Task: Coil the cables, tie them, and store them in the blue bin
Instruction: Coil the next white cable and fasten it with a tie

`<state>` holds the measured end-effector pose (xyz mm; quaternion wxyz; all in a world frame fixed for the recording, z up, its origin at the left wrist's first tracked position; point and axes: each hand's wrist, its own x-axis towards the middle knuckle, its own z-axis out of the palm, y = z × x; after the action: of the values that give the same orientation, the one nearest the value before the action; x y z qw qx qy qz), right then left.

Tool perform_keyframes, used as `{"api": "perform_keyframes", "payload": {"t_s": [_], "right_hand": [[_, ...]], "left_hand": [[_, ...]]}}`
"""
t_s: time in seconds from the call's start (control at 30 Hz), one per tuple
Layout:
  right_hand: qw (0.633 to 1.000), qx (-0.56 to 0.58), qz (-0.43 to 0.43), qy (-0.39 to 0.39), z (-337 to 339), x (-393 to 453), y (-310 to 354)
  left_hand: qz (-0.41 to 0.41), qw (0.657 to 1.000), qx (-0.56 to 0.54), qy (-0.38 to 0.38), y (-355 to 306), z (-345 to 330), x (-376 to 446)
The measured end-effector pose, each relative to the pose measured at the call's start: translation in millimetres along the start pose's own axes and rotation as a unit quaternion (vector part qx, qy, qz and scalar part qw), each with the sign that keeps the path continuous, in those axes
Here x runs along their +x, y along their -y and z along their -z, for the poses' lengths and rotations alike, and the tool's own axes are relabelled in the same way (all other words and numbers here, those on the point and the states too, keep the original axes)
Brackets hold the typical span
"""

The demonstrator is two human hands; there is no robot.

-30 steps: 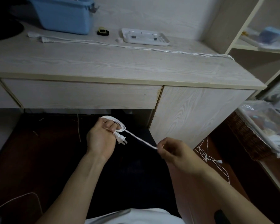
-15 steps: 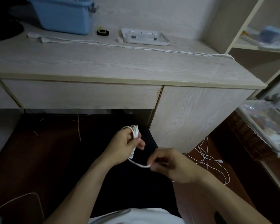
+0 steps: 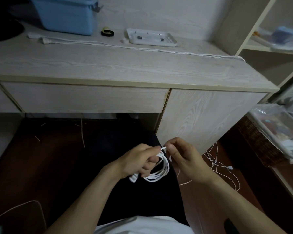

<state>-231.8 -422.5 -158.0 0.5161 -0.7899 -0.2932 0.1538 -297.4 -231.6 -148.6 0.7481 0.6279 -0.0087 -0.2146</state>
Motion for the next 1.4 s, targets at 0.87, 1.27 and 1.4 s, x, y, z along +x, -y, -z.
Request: {"api": "perform_keyframes", "payload": {"t_s": [0.87,1.27,1.4], "right_hand": [[0.994,0.1,-0.029,0.04,-3.4,1.6,10.4],[0.989,-0.1,-0.096,-0.056,3.1,2.0,1.7],[0.957,-0.234,-0.041,0.165,-5.2,-3.1,2.8]], "left_hand": [[-0.007,0.941,-0.288,-0.178,2.8,9.8,2.2],[-0.187,0.759,-0.53,-0.33,10.1,72.1,1.4],[-0.177,0.77,-0.524,-0.319,6.1,65.9,5.6]]}}
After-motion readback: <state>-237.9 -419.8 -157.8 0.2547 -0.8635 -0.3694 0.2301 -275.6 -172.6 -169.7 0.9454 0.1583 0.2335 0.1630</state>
